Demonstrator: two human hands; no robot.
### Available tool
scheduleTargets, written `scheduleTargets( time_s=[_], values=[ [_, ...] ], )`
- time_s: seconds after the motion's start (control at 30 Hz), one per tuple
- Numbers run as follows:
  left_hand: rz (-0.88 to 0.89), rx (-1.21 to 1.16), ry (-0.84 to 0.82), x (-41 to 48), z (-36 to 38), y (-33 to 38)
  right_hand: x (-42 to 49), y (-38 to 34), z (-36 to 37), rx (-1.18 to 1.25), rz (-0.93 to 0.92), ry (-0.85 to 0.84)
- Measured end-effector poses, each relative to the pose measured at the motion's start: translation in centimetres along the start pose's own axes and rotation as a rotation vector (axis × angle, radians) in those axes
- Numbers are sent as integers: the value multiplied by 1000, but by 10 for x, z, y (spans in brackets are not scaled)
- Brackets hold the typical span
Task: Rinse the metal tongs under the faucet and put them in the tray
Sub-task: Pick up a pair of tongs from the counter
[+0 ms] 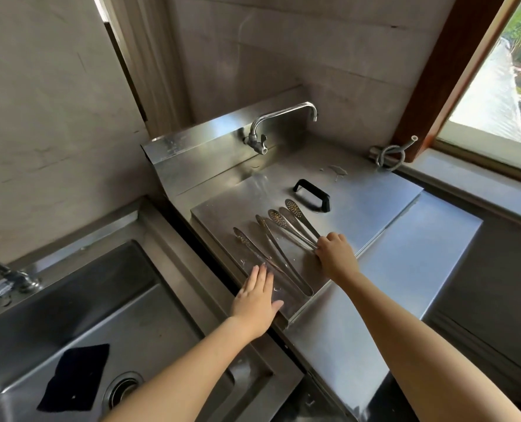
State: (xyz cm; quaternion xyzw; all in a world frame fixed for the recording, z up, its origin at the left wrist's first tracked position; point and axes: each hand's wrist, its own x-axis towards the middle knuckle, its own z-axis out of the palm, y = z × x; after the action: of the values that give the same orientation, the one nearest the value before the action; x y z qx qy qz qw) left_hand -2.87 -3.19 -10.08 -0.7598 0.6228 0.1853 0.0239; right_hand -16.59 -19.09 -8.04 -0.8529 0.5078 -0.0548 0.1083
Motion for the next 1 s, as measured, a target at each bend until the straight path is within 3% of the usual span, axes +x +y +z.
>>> scheduleTargets(
  time_s=[0.17,0.33,0.47,0.6,0.8,1.0],
  values=[
    [9,-66,-59,2,-5,-4,-2,-6,-3,114,102,81],
    [-3,-277,-80,2,-27,-15,-2,-15,-25,240,147,99],
    [-92,-526,200,0,-56,-27,-1,-44,-57,363,62,189],
    [-270,-978,436,-1,-114,-45,7,-89,-93,429,-65,212],
    [-99,-1546,705,-28,-214,-69,6,-183,-134,546,-313,244],
    [43,-1836,930,-90,-277,-104,-9,-273,-150,737,-487,149]
  ],
)
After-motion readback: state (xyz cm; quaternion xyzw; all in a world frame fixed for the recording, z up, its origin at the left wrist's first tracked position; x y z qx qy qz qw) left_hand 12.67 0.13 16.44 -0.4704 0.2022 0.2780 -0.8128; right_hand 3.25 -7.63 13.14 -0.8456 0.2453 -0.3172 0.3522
